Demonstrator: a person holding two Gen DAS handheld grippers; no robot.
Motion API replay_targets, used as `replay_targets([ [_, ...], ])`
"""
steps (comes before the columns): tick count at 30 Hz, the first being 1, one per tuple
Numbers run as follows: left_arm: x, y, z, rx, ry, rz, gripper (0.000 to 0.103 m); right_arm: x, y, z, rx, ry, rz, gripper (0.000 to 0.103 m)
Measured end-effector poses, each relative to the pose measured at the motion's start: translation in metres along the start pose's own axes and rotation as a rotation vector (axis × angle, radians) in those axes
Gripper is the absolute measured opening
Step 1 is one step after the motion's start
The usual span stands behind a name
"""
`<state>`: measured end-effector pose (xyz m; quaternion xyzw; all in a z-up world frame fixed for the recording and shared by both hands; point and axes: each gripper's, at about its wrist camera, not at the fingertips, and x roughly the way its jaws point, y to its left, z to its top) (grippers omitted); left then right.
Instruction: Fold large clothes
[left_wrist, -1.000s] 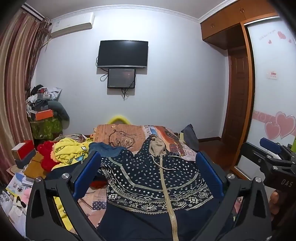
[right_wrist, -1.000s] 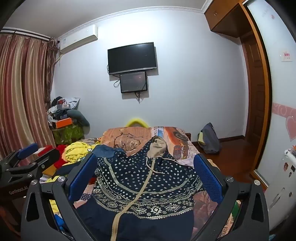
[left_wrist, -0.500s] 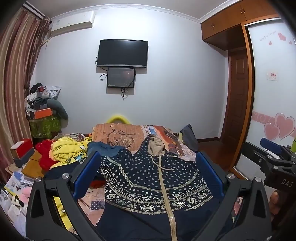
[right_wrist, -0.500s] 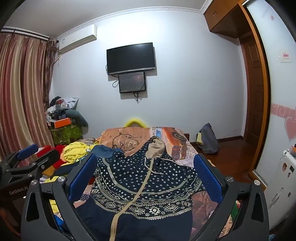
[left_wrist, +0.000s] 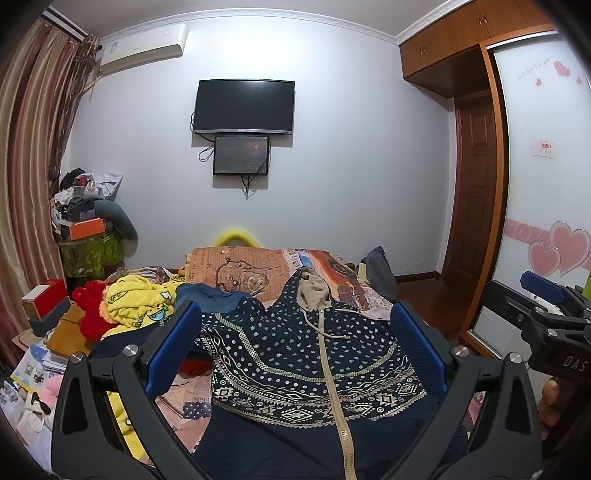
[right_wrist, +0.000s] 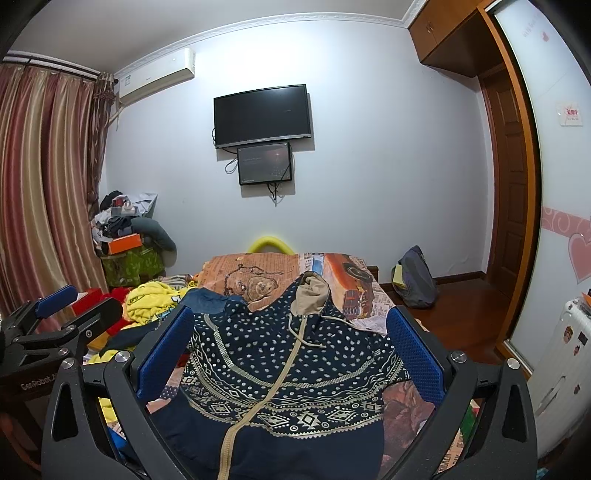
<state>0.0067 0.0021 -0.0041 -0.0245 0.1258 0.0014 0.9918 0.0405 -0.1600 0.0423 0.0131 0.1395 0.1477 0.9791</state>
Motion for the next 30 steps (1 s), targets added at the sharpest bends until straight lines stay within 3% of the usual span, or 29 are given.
replay_targets([
  [30,0.0005,-0.0005,-0.0003,0.006,0.002,0.001,0.103,0.0017,0.0024,-0.0019,0.0,0.009,0.001,0.103],
])
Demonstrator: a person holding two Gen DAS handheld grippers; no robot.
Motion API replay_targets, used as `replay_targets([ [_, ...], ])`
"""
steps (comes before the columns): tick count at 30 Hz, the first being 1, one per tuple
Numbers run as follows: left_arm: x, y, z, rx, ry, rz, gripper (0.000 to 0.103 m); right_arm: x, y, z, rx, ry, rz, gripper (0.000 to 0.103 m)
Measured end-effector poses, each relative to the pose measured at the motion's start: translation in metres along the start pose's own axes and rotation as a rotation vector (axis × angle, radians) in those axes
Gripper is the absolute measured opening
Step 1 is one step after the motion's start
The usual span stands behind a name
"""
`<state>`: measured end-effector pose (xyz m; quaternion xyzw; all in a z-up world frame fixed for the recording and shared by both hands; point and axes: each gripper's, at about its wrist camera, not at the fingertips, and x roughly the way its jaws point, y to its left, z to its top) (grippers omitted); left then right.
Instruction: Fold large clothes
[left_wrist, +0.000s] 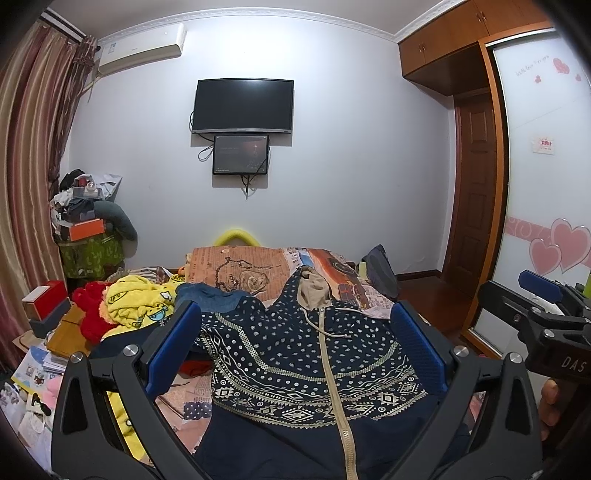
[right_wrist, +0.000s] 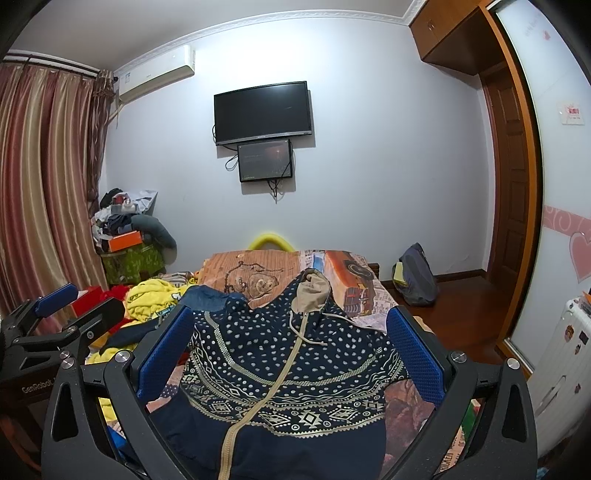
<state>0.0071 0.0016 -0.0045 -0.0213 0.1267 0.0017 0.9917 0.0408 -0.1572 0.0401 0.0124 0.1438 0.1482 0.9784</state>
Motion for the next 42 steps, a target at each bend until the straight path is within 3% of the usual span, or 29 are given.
replay_targets([
  [18,0.006,-0.002,-0.001,0.01,0.011,0.003,0.103,0.005,-0.002,-0.001,0.002,0.018,-0.005,0.103],
  [28,0.026,0.01,0.001,-0.011,0.019,0.009,0.103,0.03,-0.006,-0.002,0.011,0.064,-0.011,0.103],
  [36,0.073,0.038,0.008,-0.013,0.043,0.082,0.103,0.069,-0.014,0.004,0.01,0.1,-0.016,0.103],
  [42,0.127,0.083,0.011,-0.035,0.103,0.176,0.103,0.106,-0.025,0.011,0.032,0.133,-0.013,0.103],
])
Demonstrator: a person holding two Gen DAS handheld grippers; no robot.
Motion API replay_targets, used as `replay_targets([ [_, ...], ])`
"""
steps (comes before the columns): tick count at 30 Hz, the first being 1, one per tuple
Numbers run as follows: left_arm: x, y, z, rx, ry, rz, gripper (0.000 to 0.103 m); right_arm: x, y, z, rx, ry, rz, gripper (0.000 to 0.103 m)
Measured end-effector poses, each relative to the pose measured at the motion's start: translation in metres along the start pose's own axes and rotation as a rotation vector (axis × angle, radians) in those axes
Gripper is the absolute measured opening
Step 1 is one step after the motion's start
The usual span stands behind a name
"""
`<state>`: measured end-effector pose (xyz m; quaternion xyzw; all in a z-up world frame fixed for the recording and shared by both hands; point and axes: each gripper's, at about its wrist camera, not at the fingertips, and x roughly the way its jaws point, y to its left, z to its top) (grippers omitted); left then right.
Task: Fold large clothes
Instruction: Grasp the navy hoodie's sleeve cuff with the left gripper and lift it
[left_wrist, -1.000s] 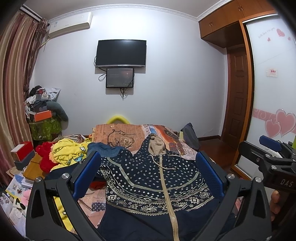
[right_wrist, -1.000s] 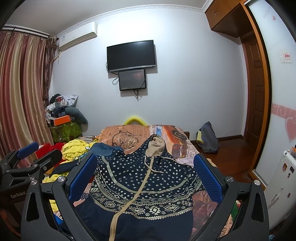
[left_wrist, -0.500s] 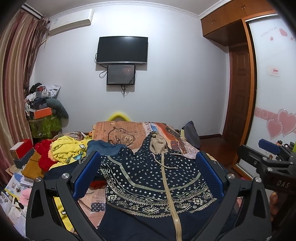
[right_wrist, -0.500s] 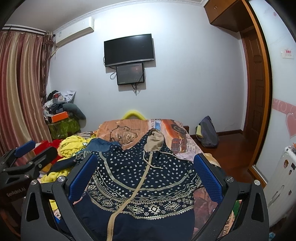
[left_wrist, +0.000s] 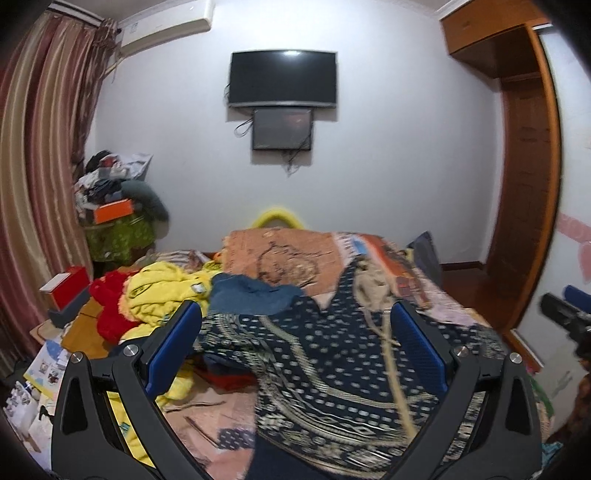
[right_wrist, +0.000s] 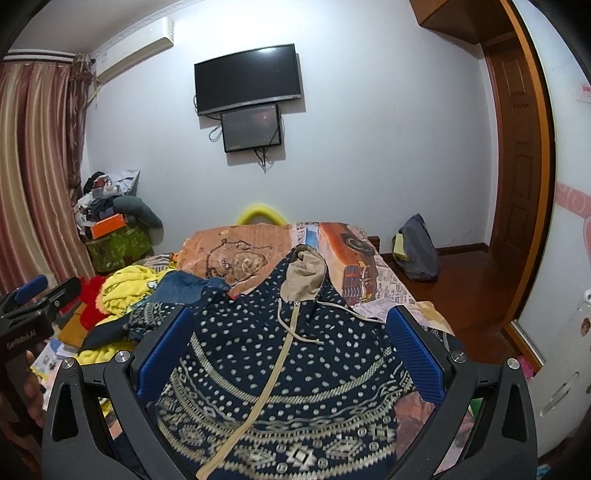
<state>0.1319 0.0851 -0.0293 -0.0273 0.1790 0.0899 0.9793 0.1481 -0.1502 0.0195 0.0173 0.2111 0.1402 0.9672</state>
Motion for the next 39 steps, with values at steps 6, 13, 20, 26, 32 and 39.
replay_targets([
  [6,0.063,0.055,-0.008,-0.087,0.102,0.064,0.103,0.05,-0.011,0.009,0.008,0.061,-0.001,0.103],
  [13,0.121,0.139,-0.049,-0.288,0.3,0.002,0.103,0.125,-0.023,0.007,-0.005,0.194,-0.027,0.103],
  [20,0.172,0.213,-0.116,-0.592,0.491,-0.067,0.103,0.204,-0.027,-0.033,0.001,0.444,-0.003,0.103],
  [26,0.206,0.261,-0.156,-0.853,0.516,-0.123,0.102,0.242,-0.03,-0.07,0.026,0.604,0.021,0.103],
  [32,0.232,0.294,-0.169,-0.975,0.487,-0.11,0.09,0.255,-0.03,-0.083,0.041,0.667,0.035,0.103],
  [39,0.249,0.317,-0.156,-0.86,0.48,0.066,0.052,0.258,-0.034,-0.088,0.056,0.692,0.043,0.103],
])
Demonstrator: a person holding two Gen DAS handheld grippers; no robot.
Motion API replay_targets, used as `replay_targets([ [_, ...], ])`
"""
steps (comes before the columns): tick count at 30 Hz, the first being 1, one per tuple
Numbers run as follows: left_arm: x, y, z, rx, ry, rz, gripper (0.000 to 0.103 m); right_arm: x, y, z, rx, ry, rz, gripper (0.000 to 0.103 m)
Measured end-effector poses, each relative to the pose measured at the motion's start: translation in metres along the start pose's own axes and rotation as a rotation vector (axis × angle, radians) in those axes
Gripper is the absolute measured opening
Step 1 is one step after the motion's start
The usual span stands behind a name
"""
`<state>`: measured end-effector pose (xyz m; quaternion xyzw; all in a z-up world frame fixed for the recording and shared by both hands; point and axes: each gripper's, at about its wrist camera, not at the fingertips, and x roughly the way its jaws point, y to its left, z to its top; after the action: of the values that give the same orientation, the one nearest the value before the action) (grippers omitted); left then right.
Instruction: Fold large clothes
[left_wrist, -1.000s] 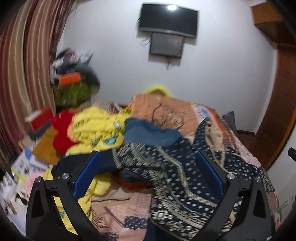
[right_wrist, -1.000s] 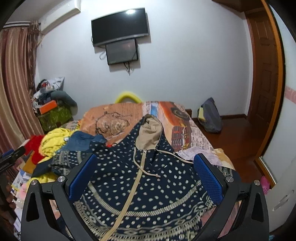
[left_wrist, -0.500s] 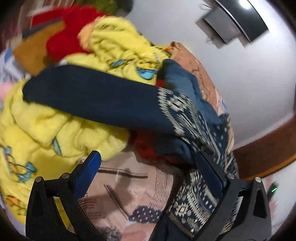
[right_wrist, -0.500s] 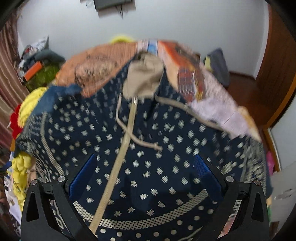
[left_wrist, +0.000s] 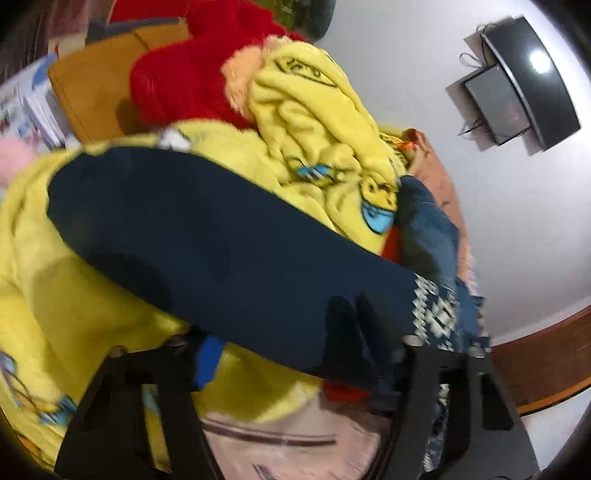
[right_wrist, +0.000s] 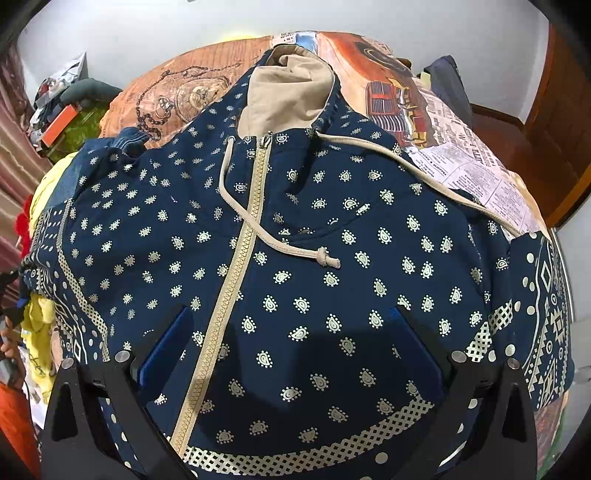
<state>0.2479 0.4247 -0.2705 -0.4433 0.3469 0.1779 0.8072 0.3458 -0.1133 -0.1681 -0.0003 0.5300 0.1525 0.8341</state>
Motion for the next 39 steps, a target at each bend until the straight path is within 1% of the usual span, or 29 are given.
replay_targets([
  [1,-0.001,-0.006,0.003,0.041,-0.018,0.054,0.04,-0.001,0.0,0.0,0.001,0.0,0.0,0.103],
  [2,-0.003,-0.01,0.004,0.071,-0.031,0.093,0.035,-0.001,0.0,-0.001,0.001,-0.001,-0.001,0.103],
  [3,-0.006,-0.016,0.005,0.113,-0.05,0.135,0.027,-0.001,0.001,0.001,0.002,-0.003,-0.004,0.103],
  [4,-0.01,-0.018,0.005,0.137,-0.062,0.154,0.022,-0.002,0.001,0.001,0.002,-0.008,-0.006,0.103],
  [5,-0.017,-0.028,0.006,0.18,-0.088,0.183,0.02,-0.003,0.001,0.002,0.001,-0.012,-0.007,0.103],
  [7,-0.027,-0.04,0.007,0.233,-0.126,0.212,0.013,-0.007,0.001,0.004,-0.001,-0.027,-0.008,0.103],
  [11,-0.063,-0.09,0.014,0.363,-0.242,0.231,0.01,-0.019,0.001,0.007,-0.011,-0.061,-0.011,0.103],
  [13,-0.08,-0.118,0.015,0.42,-0.298,0.22,0.009,-0.025,-0.001,0.008,-0.012,-0.076,-0.006,0.103],
  [15,-0.1,-0.153,0.015,0.49,-0.355,0.194,0.009,-0.031,-0.001,0.009,-0.012,-0.093,-0.003,0.103],
  [16,-0.104,-0.167,0.013,0.514,-0.373,0.185,0.009,-0.034,-0.002,0.009,-0.013,-0.103,-0.002,0.103],
  [19,-0.118,-0.226,-0.001,0.635,-0.43,0.159,0.009,-0.044,-0.005,0.009,-0.011,-0.129,0.002,0.103],
  [21,-0.119,-0.256,-0.015,0.698,-0.445,0.148,0.009,-0.049,-0.008,0.01,-0.006,-0.143,0.004,0.103],
  [22,-0.119,-0.277,-0.027,0.743,-0.446,0.135,0.009,-0.052,-0.011,0.011,-0.001,-0.151,0.006,0.103],
  [24,-0.114,-0.306,-0.047,0.803,-0.431,0.117,0.009,-0.057,-0.016,0.011,0.011,-0.162,0.011,0.103],
  [26,-0.105,-0.334,-0.071,0.857,-0.394,0.084,0.009,-0.061,-0.023,0.011,0.024,-0.173,0.015,0.103],
  [28,-0.091,-0.361,-0.099,0.917,-0.341,0.059,0.009,-0.066,-0.028,0.011,0.034,-0.182,0.015,0.103],
  [30,-0.073,-0.378,-0.127,0.97,-0.282,0.046,0.009,-0.07,-0.036,0.01,0.043,-0.19,0.016,0.103],
  [31,-0.065,-0.384,-0.139,0.99,-0.256,0.045,0.009,-0.071,-0.039,0.01,0.047,-0.192,0.016,0.103],
  [32,-0.049,-0.391,-0.159,1.03,-0.207,0.046,0.009,-0.072,-0.043,0.009,0.051,-0.193,0.015,0.103],
  [33,-0.042,-0.394,-0.173,1.051,-0.183,0.047,0.009,-0.073,-0.045,0.008,0.053,-0.193,0.014,0.103],
  [34,-0.026,-0.396,-0.194,1.091,-0.133,0.052,0.009,-0.073,-0.049,0.008,0.054,-0.191,0.013,0.103],
  [39,0.026,-0.39,-0.263,1.197,0.06,0.076,0.009,-0.072,-0.064,0.001,0.052,-0.176,-0.005,0.103],
])
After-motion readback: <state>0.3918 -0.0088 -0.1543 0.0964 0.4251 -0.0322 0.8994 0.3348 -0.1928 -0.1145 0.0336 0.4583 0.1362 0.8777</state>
